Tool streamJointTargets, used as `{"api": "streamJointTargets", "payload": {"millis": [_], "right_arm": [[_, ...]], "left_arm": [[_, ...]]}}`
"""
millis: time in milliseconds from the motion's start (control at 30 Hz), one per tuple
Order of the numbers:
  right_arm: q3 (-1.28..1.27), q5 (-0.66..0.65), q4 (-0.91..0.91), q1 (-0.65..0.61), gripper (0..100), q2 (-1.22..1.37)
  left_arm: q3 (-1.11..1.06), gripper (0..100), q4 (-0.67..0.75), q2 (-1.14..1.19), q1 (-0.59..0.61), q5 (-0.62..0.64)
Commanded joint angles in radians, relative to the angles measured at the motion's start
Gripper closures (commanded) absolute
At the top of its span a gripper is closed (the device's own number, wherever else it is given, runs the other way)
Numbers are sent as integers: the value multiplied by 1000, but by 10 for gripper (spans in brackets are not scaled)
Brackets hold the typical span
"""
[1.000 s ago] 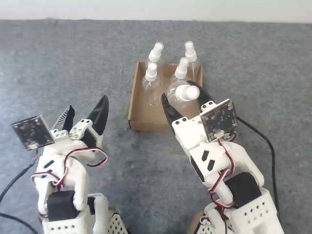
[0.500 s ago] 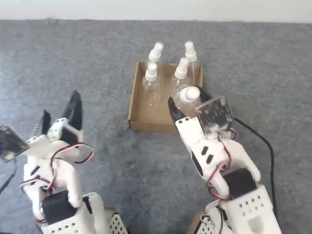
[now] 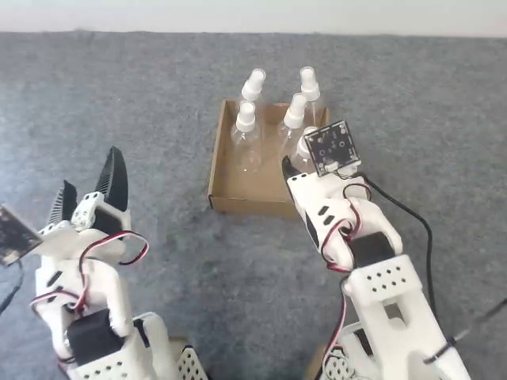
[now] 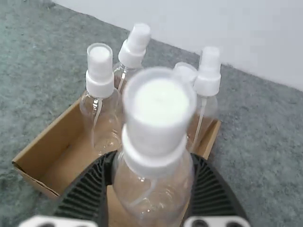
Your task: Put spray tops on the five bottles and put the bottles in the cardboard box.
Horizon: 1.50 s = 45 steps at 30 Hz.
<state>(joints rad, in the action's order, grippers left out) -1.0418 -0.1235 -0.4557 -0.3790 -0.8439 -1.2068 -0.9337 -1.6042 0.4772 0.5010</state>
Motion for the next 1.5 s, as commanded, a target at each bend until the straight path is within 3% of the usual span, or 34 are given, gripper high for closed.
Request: {"api": "streamJointTargets", "payload": {"millis": [0,700,933,1467], "right_arm": [[17,-3,41,13,990,31],[15,-3,186,15,990,268],[-61,-11,317,15,990,277],[-66,-3,328,74,990,395]], "left_arm": [[44,689,32,-3,3,9],[44,689,32,-3,5,9],[44,689,32,-3,5,9],[44,689,32,-3,5,8]]}}
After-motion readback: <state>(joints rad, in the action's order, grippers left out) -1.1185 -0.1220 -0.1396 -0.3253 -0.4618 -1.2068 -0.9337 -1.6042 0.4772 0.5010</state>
